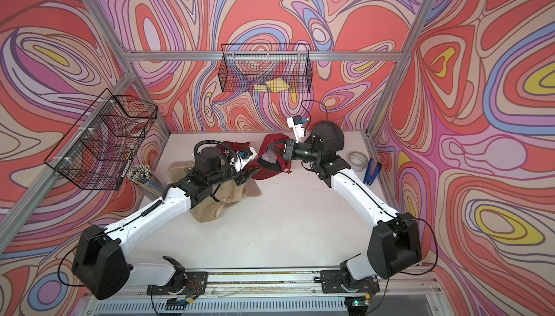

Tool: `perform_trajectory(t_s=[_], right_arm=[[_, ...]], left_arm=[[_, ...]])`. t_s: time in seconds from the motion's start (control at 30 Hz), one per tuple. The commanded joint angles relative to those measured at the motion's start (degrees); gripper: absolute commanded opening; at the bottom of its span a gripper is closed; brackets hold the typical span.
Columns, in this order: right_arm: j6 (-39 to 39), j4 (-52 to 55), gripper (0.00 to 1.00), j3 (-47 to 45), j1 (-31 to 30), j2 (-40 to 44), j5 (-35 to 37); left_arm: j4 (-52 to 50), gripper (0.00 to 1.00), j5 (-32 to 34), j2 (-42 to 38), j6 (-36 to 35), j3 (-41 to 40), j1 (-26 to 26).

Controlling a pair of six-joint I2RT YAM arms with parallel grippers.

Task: Open the adjustable buckle of the baseball cap
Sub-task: Pick up the baseball cap from the center of the board.

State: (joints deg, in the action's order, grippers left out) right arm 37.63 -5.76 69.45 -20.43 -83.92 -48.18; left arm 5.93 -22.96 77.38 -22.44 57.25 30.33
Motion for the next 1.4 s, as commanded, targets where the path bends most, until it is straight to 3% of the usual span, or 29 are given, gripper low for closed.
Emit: perform_trajectory(t_s=[0.0,0.07,0.13,0.17,0.33,0.43,0.73,1.0,1.23,1.37], right_arm=[[-0.5,-0.9,0.0,1.8,-0.6,-0.9,-1.1],[-1.1,-0.3,0.0,2.2,-0.8,-1.2,-1.0],[-2.9,1.2,0.0,2.7,-0.8,-1.5,-0.5],[-3.9,2.0,0.0,2.9,-0.8,-1.5,-0.1],[-13.3,11.1,0.35,6.4,-0.8,-2.5,4.9],[-17.1,15.2,0.48,9.1,-0.8,-4.0,5.1],[-18.9,19.6,0.65,10.1,-0.8,-1.7,10.0],[-4.5,12.9,0.75,3.3,-0.6,5.0,18.0],[16.8,0.5,0.75,-3.5,-0.3,6.0,18.8],[24.0,-4.1,0.75,-6.3,-0.3,6.8,21.5]], left_arm=[[-1.4,0.37,-0.3,0.2,-1.2,2.0,-0.3],[-1.1,0.14,1.9,0.1,-0.1,2.1,-0.4],[-0.7,0.0,3.2,-0.1,2.0,2.0,-0.7],[-0.8,0.0,3.3,-0.1,3.1,2.3,-0.9],[-1.3,0.0,2.7,0.8,11.8,4.2,-2.5],[-0.8,0.0,1.9,1.3,17.7,4.5,-4.5],[6.9,0.0,-2.1,1.2,29.8,1.2,-10.1],[17.3,0.0,-5.1,0.7,36.7,-3.4,-13.3],[22.0,0.0,-6.5,0.3,38.1,-5.6,-13.4],[22.9,0.0,-7.2,0.3,38.5,-6.0,-13.5]])
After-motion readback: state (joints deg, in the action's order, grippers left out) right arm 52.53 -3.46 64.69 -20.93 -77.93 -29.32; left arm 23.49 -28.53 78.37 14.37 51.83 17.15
